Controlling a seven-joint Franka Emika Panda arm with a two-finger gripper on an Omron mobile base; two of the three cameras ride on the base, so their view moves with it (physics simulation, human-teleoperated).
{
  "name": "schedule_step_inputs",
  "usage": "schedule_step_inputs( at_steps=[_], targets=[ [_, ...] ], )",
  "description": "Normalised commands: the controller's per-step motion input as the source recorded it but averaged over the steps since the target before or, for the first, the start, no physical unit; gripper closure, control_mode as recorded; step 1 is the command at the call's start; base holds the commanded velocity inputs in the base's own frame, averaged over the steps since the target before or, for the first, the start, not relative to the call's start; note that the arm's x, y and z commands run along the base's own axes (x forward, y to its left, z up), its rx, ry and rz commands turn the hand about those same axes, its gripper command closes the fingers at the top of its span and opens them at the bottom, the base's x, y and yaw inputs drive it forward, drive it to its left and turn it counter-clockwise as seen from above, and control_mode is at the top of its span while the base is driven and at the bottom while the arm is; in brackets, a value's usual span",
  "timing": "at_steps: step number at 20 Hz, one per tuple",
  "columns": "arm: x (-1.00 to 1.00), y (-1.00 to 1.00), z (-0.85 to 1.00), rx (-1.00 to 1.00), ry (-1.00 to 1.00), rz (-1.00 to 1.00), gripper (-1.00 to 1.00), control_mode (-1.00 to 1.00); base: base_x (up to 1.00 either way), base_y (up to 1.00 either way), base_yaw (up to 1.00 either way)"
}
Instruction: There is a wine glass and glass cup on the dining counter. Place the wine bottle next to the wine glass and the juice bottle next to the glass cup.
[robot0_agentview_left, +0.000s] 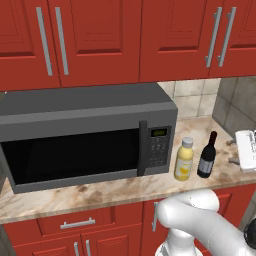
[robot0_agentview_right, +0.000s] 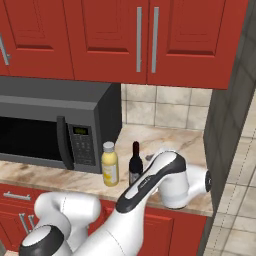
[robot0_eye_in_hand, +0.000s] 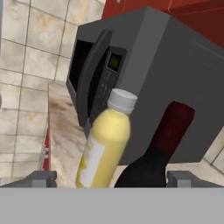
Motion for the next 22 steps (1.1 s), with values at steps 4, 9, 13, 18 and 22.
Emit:
schedule_step_inputs(
  at_steps=[4,9,13,18,22],
  targets=[
    [0.31,-0.1,-0.28,0.0,0.05,-0.04,-1.0,-1.0,0.0,0.0,0.0],
    [0.45,-0.11,-0.16,0.0,0.17,-0.05,-1.0,-1.0,0.0,0.0,0.0],
    [0.43,-0.11,-0.16,0.0,0.17,-0.07,-1.0,-1.0,0.0,0.0,0.0],
    [0.25,-0.15,-0.18,0.0,0.12,-0.03,-1.0,-1.0,0.0,0.0,0.0],
    [-0.07,-0.09,-0.15,0.02,0.01,-0.02,-1.0,-1.0,0.0,0.0,0.0]
  ],
)
